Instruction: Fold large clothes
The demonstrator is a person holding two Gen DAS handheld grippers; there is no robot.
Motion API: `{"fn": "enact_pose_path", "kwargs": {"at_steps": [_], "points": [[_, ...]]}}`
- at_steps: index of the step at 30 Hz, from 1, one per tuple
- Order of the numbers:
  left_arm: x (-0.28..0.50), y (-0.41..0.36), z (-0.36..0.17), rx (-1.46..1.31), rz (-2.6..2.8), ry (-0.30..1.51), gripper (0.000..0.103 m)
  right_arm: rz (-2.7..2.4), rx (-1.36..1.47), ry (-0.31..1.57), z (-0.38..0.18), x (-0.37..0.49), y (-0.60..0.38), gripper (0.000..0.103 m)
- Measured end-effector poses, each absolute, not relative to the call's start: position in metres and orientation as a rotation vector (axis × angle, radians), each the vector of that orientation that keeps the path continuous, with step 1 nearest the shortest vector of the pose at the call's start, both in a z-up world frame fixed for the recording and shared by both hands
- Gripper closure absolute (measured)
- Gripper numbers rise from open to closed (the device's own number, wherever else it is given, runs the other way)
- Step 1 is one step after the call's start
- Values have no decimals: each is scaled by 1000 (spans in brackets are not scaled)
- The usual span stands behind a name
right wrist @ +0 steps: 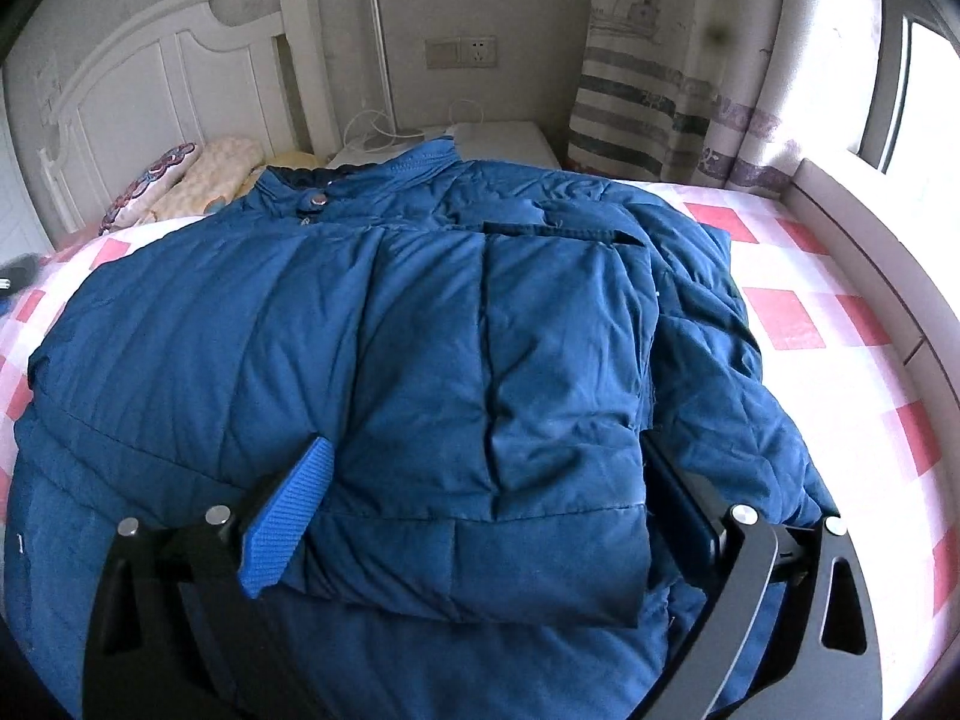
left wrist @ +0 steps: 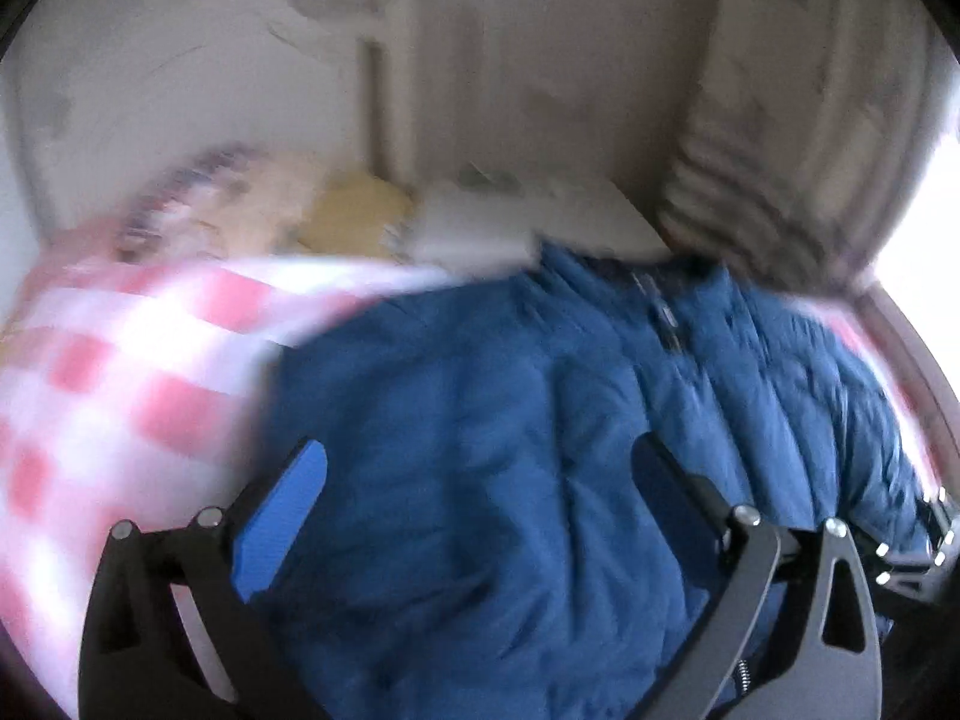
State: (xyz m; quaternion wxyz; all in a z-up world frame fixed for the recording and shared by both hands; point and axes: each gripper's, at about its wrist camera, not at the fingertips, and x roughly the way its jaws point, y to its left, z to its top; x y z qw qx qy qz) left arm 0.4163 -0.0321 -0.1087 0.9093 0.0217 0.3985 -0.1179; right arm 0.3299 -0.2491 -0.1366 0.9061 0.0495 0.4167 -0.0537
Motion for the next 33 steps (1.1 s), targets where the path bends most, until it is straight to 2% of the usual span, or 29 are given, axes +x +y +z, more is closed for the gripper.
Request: {"fn": "enact_pose_path", "kwargs": {"at_steps": [2,3,11,17,21,24,26,33], "points": [[424,-44,-136,98,-267,865,2,-112,101,861,-136,330,-249,8],[419,-50,-149,155,-254,819,2,-111,101,860,-136,330,-249,8],[414,-48,-148,146,-251,795,2,-96,140,838,-133,325,-254,8],[414,-50,-151,145,-251,795,2,-139,115,647,-86,309,-245,7],[415,-50,-150,144,-252,795,2,-77,45,732,-84,348,-226,7],[415,-49,-150,145,-252,794,2,-111,-22,868,-121,388,-220,6],[415,-50,-150,143,-251,795,2,-102,-51,861,-139,393,-217,4],[416,-49,-151,144,-249,795,2,-97,-35,864,-140,391,-218,4]]}}
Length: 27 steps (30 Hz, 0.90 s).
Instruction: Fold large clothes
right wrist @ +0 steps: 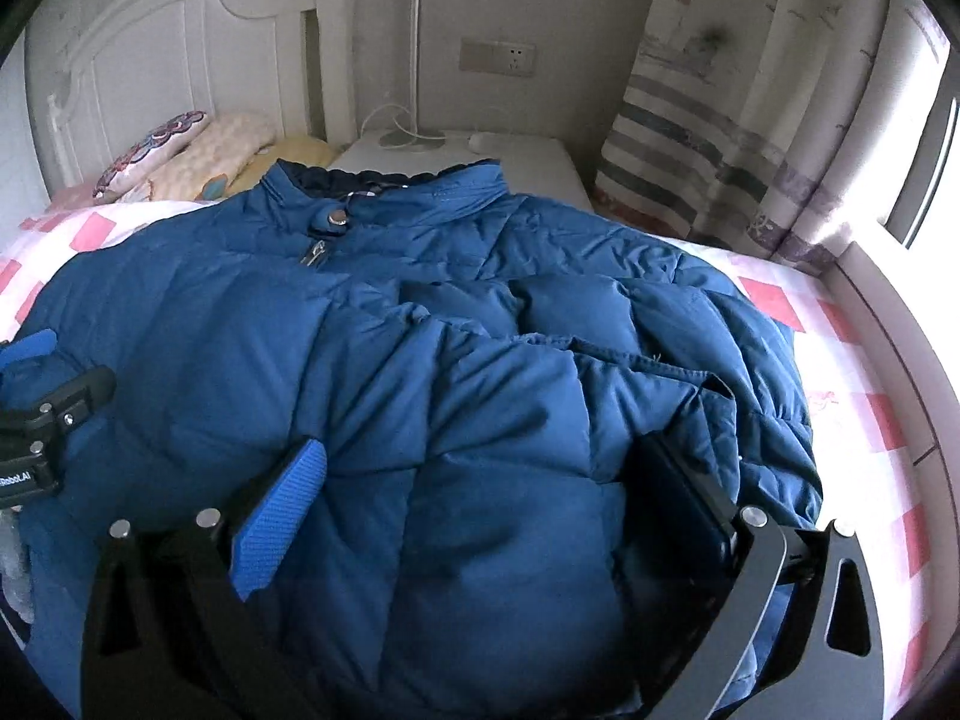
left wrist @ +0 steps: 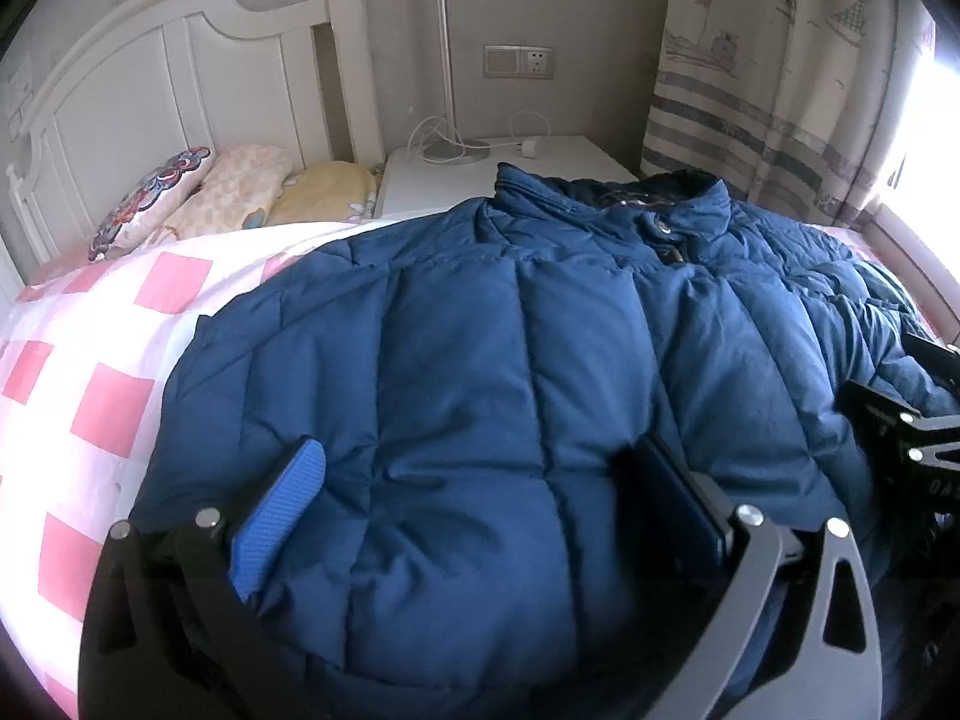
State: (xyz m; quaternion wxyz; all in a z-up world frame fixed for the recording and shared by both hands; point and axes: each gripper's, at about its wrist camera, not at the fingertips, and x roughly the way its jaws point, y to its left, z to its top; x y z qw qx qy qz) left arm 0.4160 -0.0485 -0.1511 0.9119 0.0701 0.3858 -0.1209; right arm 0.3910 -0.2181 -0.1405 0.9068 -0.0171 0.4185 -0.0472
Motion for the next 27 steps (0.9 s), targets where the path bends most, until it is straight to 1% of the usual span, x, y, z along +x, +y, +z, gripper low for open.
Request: {"fn": "enact_pose_path", "kwargs": {"at_steps": [5,7,11,13,16,20,23,25,27], "points": [[407,-42,-144,117,-245,778,2,-86,-36,875,-139,391,-219,4],[388,-37,-136,95,-260,762,2,-59,-20,900,-134,387,-224,4],[338,-32,-126,160,-276,724,2,-89,18,844,-115,350,-223,4],[327,-32,-131,178,-285,736,2,-97,-21,830,-115,331,-214,4],[330,-35,-153,209,-264,809,2,-115,-116,838,-135,324,-201,4],[333,-35,-155,204,-263,828,2,-134,-144,847,-139,325,-197,4],[315,-27,-145,197,-246,812,2,-134,-103,867,-130,316,-199,4],[301,-21,-139,179,-267,819,2,-85,-67,821,-113,292,-195,4],[285,-19,-141,190,-292,823,2,-67,-100,806,-109,275,-190,4]]}}
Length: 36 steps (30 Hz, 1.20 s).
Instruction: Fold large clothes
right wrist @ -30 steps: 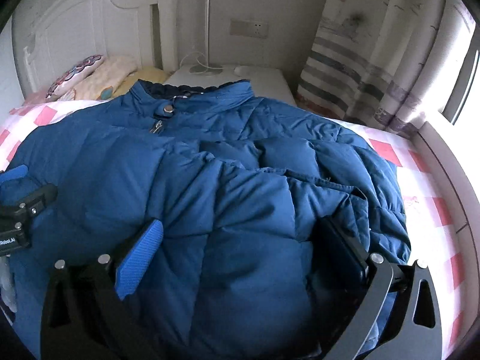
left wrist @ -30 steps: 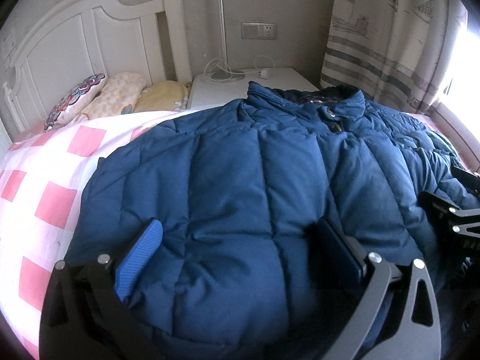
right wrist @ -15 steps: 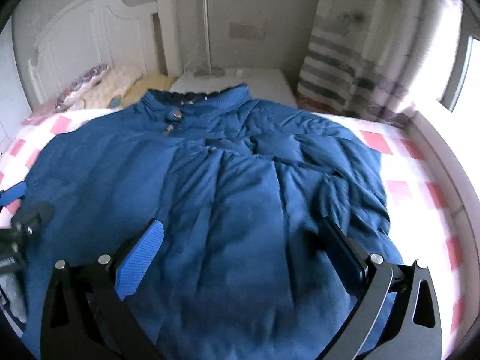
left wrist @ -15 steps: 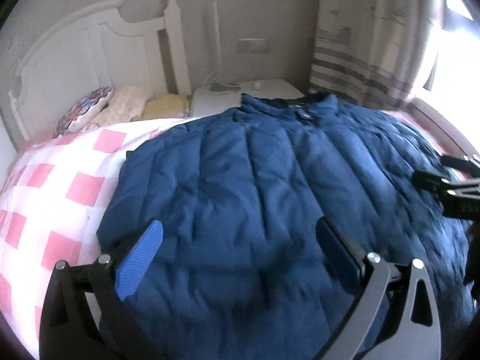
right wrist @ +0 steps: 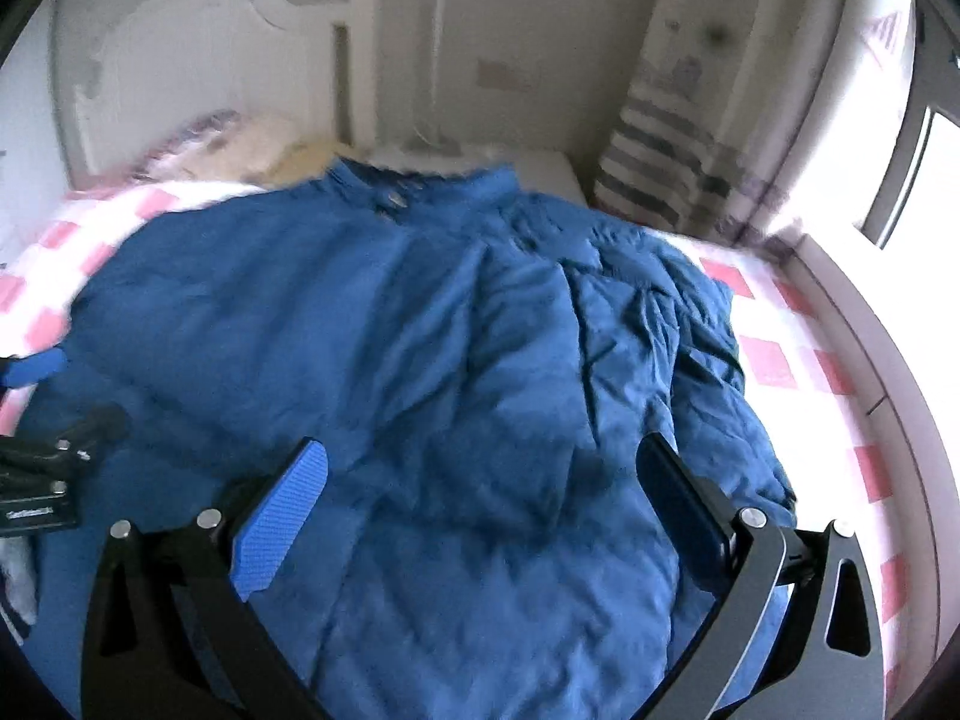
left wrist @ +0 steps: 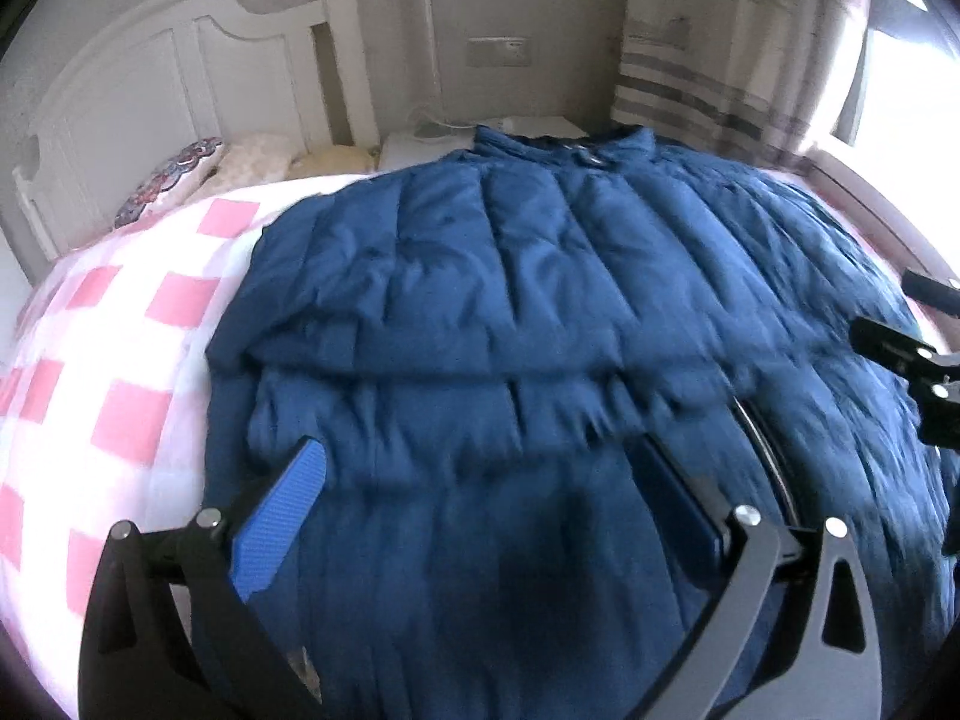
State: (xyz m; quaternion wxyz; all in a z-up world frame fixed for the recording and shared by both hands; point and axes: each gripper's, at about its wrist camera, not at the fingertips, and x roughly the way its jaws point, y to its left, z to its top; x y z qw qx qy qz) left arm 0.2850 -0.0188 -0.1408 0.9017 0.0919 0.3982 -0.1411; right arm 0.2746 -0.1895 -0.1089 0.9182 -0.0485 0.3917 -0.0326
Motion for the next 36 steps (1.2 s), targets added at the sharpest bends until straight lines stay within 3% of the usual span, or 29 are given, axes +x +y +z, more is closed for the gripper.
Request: {"fn": "enact_pose_path", "kwargs": {"at_steps": [4,17,25,28,30,36], "points": [[285,-20,-164,213,-287,905,2,-51,-148,961,-152,274,-186,4],[282,-21,-163,229,-264,879,2,-43,-93,946,-151,268,-192,4],[280,-22,-163,238,-259,877,2,-89,-16,704,-90,273,-200,5],[281,-21,-164,234,-261,879,2,-118,-29,774,-101,307,-205,5],[282,-21,-164,231,-261,880,2,-117,-47,915,-134,333,-208,4],[284,-19,-165,210,-268,890,2,-104,6,891,-120,316,-212,5]]}}
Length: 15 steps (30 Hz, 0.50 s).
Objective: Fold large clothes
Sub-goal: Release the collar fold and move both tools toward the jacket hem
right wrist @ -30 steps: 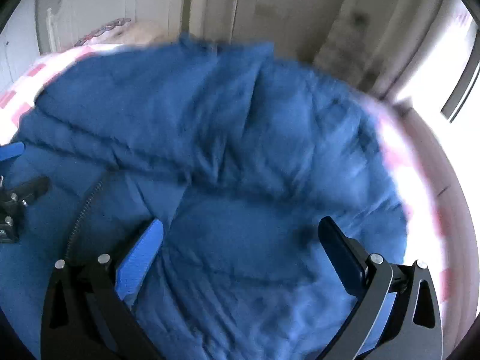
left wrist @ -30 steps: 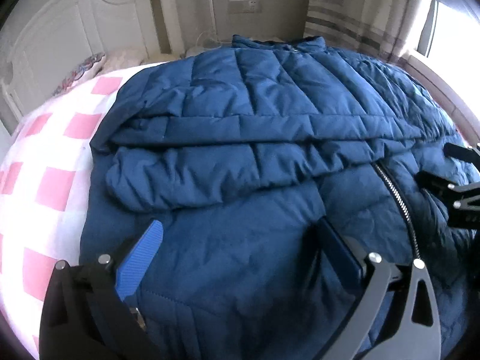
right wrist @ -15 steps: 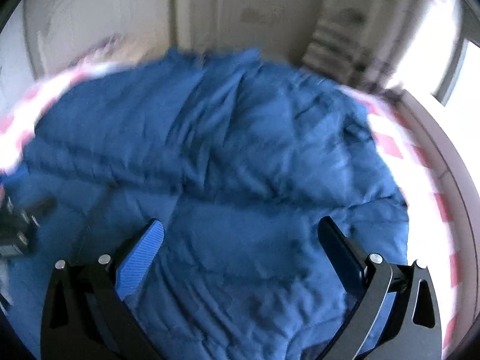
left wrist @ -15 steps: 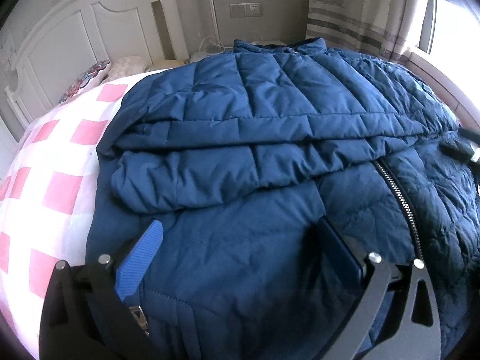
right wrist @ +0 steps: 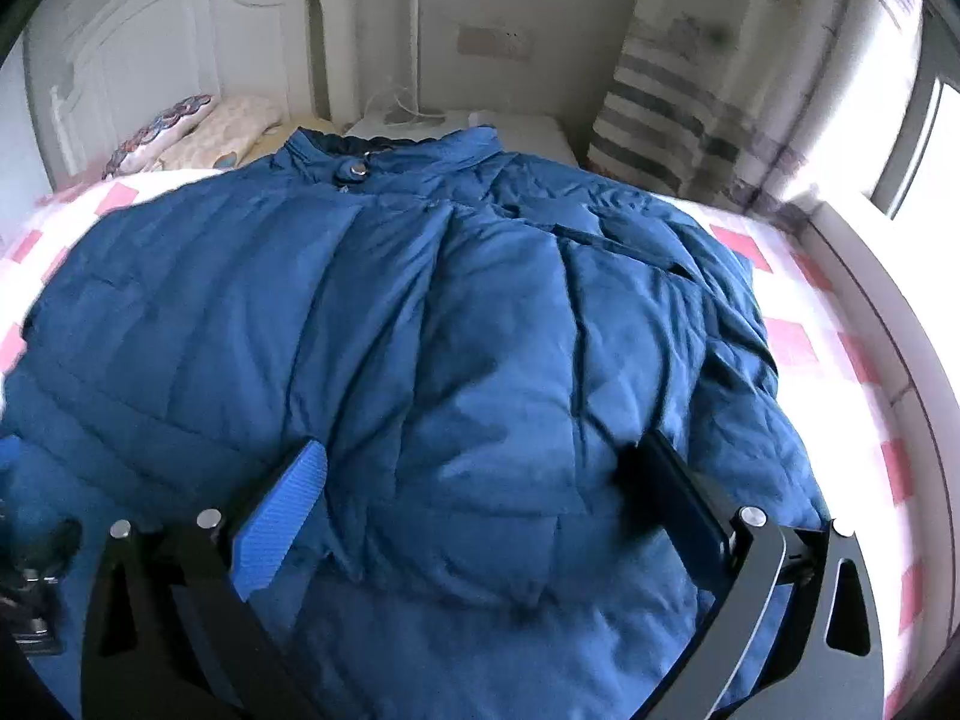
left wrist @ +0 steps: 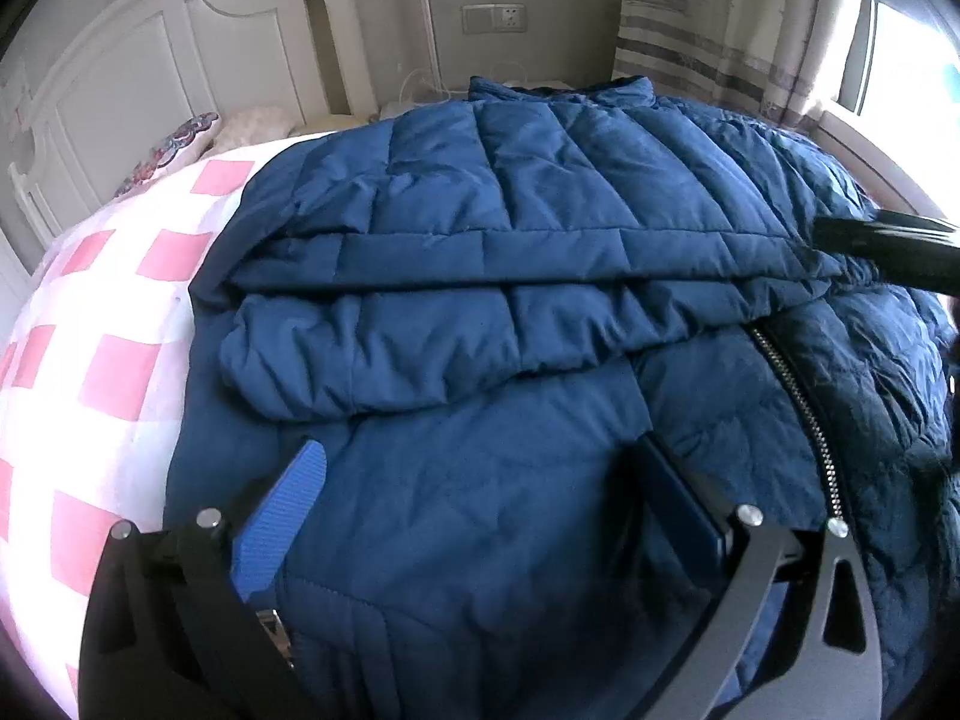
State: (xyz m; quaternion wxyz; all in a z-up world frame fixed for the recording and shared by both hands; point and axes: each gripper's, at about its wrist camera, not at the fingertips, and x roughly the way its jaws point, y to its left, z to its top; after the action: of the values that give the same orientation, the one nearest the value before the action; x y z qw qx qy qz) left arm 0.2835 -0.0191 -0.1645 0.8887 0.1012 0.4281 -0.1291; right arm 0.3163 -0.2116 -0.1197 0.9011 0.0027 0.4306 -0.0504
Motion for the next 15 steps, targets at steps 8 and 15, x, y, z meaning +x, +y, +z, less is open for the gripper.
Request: {"fn": "enact_pose_path", "kwargs": {"at_steps": [8,15], "points": [[285,-18,-165,194,-273,897,2,-56,-108,977,-146,270,-191,5],[235,-17,-147,130,-358,861,4,-10,-90,972,-120,230,-192,5]]}}
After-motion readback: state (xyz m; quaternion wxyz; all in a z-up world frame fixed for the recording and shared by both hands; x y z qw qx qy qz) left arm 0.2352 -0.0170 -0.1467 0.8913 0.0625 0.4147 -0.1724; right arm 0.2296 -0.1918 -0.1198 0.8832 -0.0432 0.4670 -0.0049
